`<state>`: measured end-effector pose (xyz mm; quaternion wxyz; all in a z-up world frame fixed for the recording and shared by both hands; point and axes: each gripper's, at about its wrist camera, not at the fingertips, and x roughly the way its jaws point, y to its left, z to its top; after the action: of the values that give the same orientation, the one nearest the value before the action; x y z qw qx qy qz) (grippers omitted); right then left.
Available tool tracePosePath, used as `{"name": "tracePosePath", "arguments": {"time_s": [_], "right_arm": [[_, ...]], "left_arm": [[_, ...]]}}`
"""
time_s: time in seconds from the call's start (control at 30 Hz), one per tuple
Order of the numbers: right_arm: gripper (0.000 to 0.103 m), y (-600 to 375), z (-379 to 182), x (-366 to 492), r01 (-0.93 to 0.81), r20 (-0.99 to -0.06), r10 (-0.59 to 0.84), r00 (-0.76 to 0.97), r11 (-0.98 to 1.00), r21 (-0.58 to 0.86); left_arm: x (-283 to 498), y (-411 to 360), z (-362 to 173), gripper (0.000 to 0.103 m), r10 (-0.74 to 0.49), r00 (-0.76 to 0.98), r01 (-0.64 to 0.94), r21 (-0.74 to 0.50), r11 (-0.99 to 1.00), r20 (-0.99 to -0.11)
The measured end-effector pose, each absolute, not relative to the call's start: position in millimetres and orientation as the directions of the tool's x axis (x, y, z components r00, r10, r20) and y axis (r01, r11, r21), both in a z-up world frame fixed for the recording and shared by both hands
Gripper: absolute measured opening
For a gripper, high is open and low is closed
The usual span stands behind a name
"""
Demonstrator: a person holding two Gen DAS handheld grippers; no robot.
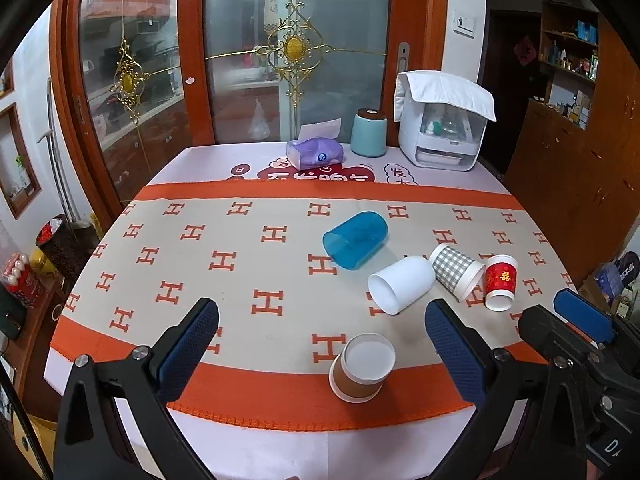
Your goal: Flip cup upside down
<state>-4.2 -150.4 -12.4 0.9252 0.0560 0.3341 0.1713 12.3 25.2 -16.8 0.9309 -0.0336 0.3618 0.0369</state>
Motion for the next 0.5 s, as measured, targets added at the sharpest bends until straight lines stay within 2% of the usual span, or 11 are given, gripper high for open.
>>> {"name": "tracePosePath", "arguments": {"time_s": [0.5], "right_arm": [[0.063,-147.5,-13.0,-4.9,-0.291,-0.596,0.363,0.716,0.932,0.218]], "left_arm": [[10.0,23.4,-17.4,0.102,0.046,0.730,-0.095,-0.035,0.995,-0.682]]}}
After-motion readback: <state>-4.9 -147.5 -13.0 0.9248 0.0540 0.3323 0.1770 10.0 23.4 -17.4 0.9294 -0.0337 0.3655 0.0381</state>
